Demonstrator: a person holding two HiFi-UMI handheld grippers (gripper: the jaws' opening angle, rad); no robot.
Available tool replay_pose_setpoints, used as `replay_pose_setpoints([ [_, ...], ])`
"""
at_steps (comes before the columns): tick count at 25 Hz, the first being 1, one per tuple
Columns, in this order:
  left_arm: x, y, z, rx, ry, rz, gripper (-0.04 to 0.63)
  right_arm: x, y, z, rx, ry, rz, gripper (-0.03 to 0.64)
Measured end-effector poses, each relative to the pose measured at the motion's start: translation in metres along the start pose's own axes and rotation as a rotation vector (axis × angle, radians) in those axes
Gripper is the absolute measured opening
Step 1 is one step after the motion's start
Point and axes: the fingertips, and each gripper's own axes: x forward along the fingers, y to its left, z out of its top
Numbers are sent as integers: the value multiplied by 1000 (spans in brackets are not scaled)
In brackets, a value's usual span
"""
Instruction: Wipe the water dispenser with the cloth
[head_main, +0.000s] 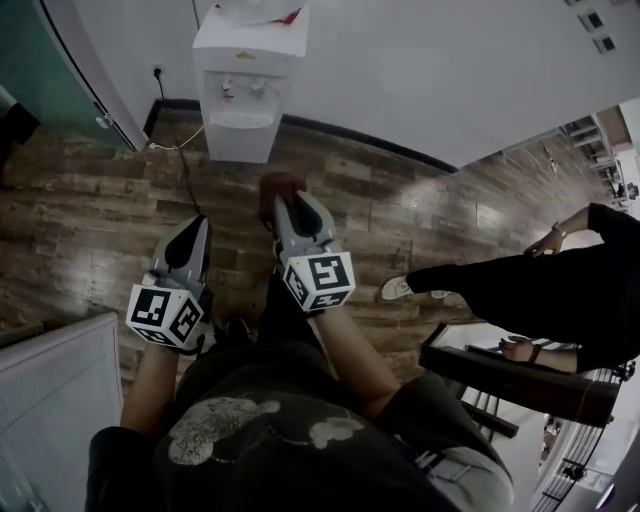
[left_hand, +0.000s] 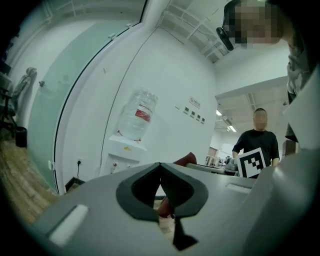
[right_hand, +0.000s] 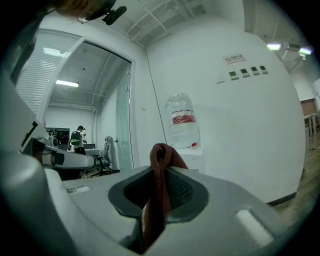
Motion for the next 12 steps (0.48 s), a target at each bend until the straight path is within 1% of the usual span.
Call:
replay_pose_setpoints([
  [5,-43,-12,-2,0,9,-38,20,-47,31,-1,11,12,-35,44],
  [8,-54,-20,-2,10,5,-55,20,-63,43,-1,-1,16,-35,44],
  [12,-58,-35,-3,5,7,-83,20,-77,47,-2,10,20,-49,43],
])
